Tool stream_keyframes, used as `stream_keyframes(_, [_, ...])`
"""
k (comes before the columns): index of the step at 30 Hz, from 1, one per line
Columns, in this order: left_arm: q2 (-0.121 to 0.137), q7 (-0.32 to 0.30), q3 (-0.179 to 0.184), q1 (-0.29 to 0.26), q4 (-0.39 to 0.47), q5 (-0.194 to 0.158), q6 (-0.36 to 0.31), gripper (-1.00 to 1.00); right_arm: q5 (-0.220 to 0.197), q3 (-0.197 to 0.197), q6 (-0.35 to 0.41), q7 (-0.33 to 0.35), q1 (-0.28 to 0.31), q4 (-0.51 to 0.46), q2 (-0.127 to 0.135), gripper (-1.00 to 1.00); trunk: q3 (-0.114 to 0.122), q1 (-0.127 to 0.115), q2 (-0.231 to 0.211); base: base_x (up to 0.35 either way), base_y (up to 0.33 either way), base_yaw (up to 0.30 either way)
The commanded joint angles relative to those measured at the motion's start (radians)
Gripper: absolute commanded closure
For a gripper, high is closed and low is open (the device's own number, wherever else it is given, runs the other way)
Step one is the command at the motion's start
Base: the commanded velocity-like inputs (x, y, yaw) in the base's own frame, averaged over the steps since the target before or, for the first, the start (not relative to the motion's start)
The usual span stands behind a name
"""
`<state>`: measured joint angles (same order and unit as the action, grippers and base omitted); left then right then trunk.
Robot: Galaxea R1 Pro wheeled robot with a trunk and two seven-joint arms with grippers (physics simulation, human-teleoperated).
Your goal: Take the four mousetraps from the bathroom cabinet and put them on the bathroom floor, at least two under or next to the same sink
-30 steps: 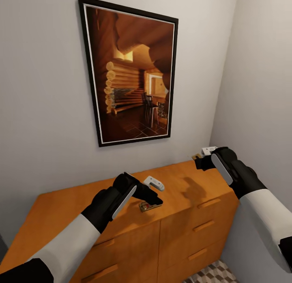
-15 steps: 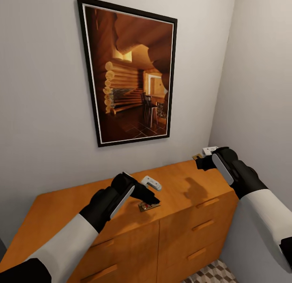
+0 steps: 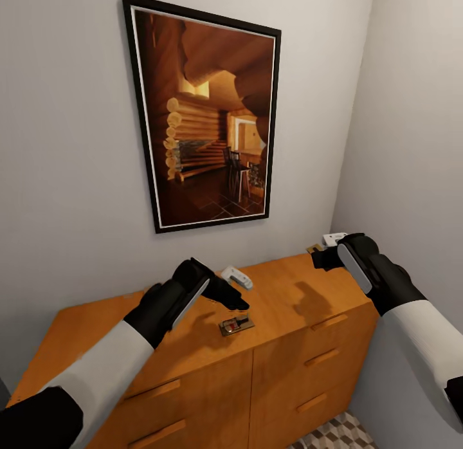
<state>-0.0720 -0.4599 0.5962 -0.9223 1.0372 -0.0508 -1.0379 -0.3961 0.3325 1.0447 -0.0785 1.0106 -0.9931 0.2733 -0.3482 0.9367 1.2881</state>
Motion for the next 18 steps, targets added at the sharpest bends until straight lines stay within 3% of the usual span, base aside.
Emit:
stream_keyframes(1, [0.001,-0.007,0.001,-0.008,-0.006,-0.004,-0.005,-1.00,-0.010,0.003,0.003,-0.007,0.001,-0.001,0.001,1.00,-0.001,0.000,0.001,0.000,0.000,0.000])
stream_keyframes(18, [-0.013,-0.040,0.004,-0.041,-0.073,0.013,0.000,-1.00,-0.010,0.005,0.003,-0.007,0.001,-0.001,0.001,1.00,-0.001,0.000,0.001,0.000,0.000,0.000])
